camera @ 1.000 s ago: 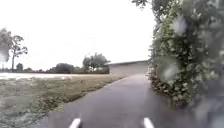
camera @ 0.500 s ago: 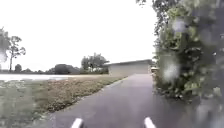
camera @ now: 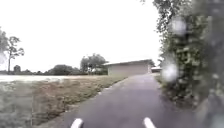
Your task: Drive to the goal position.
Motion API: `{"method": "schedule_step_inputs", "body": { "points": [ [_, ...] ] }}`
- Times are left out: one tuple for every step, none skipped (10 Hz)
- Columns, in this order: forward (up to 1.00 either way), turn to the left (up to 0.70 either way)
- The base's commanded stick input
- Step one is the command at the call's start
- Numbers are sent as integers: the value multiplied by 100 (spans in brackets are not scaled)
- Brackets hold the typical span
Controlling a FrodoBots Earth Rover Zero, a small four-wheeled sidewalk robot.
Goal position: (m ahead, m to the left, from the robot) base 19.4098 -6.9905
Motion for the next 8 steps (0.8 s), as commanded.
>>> {"method": "schedule_step_inputs", "body": {
  "points": [
    [85,-5],
    [85,-34],
    [85,-26],
    [85,0],
    [85,-12],
    [85,-32],
    [85,-14],
    [85,0]
  ]
}}
